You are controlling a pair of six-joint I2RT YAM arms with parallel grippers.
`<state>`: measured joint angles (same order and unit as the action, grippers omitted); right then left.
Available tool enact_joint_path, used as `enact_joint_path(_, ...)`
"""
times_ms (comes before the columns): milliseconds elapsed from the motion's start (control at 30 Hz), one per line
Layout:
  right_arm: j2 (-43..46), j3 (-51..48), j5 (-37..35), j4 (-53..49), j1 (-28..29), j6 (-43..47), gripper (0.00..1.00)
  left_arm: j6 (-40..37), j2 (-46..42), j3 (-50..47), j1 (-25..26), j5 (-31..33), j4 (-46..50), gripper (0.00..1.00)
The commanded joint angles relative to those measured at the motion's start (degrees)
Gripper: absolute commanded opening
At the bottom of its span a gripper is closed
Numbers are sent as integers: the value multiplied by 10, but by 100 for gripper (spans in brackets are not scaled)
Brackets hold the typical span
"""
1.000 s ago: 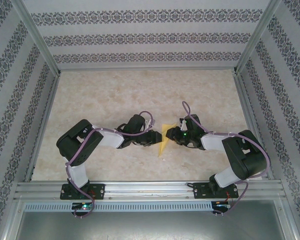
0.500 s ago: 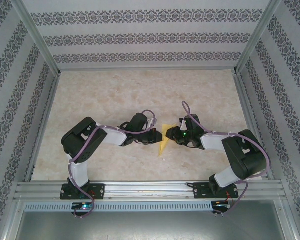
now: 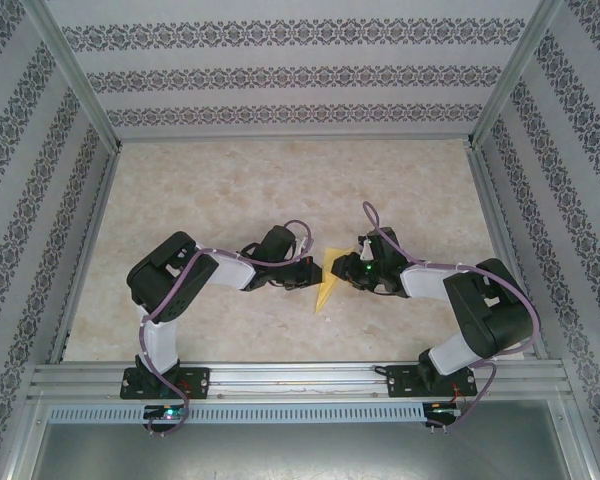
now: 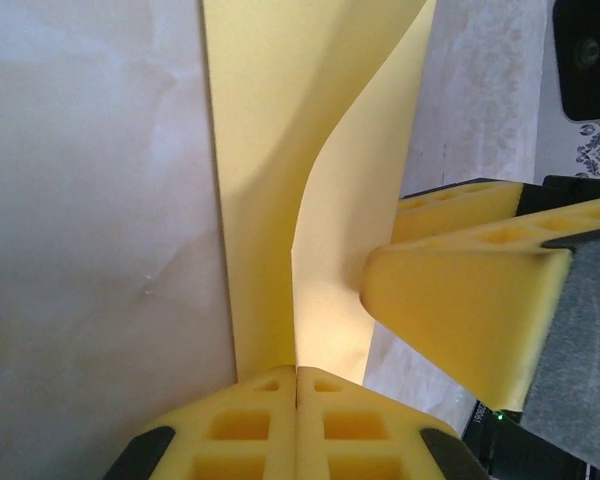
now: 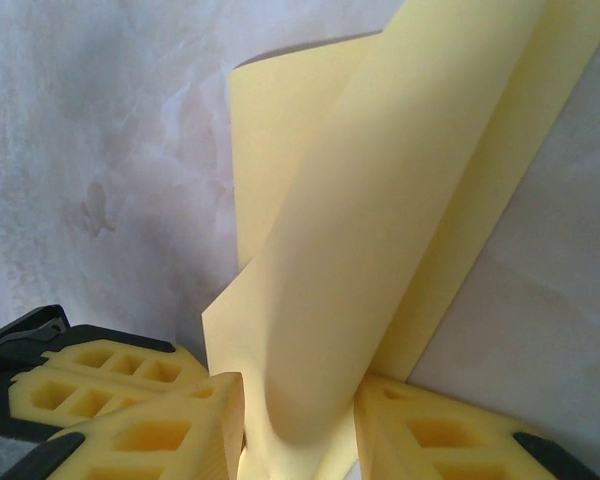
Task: Fold a paper plane with a square sheet of paper (fold left side to right side)
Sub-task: Fold the wing for the fifth time at the center of the table.
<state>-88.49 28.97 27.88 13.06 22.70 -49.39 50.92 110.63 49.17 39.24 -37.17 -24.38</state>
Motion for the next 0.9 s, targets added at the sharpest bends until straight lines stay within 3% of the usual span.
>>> enact_joint_path(0, -54, -1, -38, 16, 26, 19, 36, -22, 13, 12, -9, 11, 23, 5)
enact_joint_path(867, -51, 7, -32, 11, 27, 21, 36, -49, 12, 15, -3, 4, 40, 4)
